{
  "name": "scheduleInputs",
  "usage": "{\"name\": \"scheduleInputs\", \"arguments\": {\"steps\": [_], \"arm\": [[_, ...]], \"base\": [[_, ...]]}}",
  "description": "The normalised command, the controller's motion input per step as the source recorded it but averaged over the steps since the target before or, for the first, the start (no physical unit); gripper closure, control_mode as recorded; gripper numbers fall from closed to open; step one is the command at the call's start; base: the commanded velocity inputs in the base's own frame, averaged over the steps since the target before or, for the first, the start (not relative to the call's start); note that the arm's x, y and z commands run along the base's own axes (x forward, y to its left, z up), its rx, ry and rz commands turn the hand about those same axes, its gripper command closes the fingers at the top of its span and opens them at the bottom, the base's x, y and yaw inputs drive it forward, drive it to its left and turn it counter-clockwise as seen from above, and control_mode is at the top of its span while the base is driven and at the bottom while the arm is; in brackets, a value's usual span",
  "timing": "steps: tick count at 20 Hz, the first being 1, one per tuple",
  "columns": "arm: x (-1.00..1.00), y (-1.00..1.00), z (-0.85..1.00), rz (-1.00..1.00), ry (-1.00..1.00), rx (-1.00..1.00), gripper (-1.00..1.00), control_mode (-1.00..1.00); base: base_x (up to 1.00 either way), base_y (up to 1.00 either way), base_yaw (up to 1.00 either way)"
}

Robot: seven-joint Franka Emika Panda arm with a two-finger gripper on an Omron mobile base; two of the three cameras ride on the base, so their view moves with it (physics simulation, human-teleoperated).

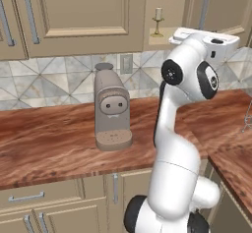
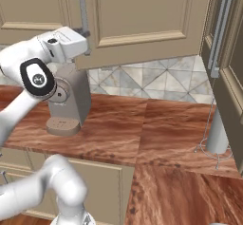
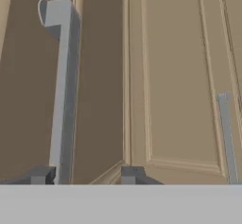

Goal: Get the candle and the beer from the cabinet and move them to the dining counter.

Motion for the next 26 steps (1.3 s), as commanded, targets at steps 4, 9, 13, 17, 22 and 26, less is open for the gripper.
{"name": "scheduleInputs", "arguments": {"steps": [4, 9, 13, 17, 22, 26], "arm": [[-0.81, -1.0, 0.1, -0.07, 0.0, 0.07, 1.0, -1.0], [-0.78, -1.0, 0.05, -0.05, 0.0, 0.04, 1.0, -1.0], [-0.71, -1.0, 0.03, -0.03, 0.0, 0.01, 1.0, -1.0], [-0.68, -0.99, 0.0, -0.01, 0.0, 0.0, 1.0, -1.0], [-0.44, -0.72, 0.0, 0.0, 0.0, 0.0, 1.0, -1.0], [-0.05, -0.08, 0.0, 0.0, 0.0, 0.0, 1.0, -1.0]], "base": [[0.0, 0.0, 0.0], [0.0, 0.0, 0.0], [0.0, 0.0, 0.0], [0.0, 0.0, 0.0], [0.0, 0.0, 0.0], [0.0, 0.0, 0.0]]}}
